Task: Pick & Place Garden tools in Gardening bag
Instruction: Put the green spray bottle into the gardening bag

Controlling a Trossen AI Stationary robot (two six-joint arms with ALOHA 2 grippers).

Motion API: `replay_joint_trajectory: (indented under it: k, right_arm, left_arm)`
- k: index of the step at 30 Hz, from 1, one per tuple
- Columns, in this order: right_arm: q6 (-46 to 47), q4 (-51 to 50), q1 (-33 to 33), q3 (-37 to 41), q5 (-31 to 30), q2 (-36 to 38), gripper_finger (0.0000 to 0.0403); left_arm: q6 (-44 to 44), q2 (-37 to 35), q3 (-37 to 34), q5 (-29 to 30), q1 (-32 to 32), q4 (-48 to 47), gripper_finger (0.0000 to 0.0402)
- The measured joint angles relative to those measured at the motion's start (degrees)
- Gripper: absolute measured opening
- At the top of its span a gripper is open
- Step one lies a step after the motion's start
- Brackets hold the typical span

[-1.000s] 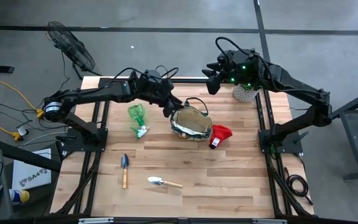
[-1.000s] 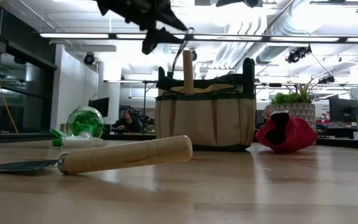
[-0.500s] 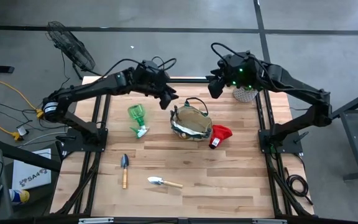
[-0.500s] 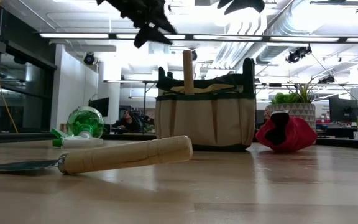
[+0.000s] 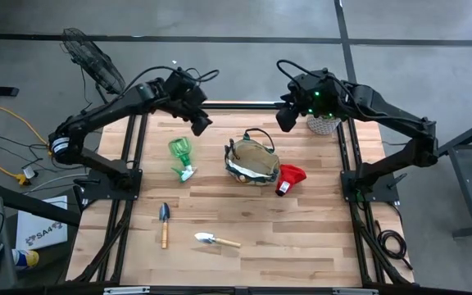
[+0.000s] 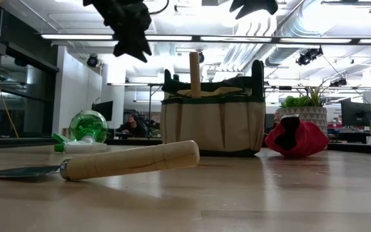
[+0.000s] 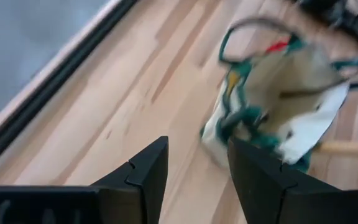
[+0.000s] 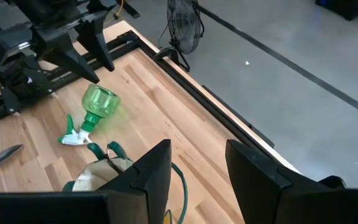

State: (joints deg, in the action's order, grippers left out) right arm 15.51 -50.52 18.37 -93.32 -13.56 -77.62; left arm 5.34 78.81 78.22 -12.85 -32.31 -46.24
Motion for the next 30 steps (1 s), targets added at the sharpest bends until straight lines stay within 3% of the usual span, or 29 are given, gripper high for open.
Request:
replay_joint_trajectory:
  k: [12,17,24,30]
  right_arm:
    - [-3.44,-3.94,1.78,0.00,0.17,0.00,0.0145]
    - [-6.26,-5.85,3.01,0.00,0.63,0.00,0.0145]
    - [-12.93,-5.98,4.78,0.00,2.26,0.00,0.0145]
    - [-17.57,-5.92,7.03,0.00,3.50,-0.02,0.0145]
  left_arm:
    - [-3.38,0.07,-2.42,1.05,0.06,-14.96,0.0163]
    - [-9.02,0.07,-5.59,-3.45,0.06,-21.65,0.0163]
    - [-18.42,0.07,-9.74,-5.01,0.13,-29.64,0.0163]
    - [-26.71,0.07,-12.38,-6.37,3.79,-30.72,0.0163]
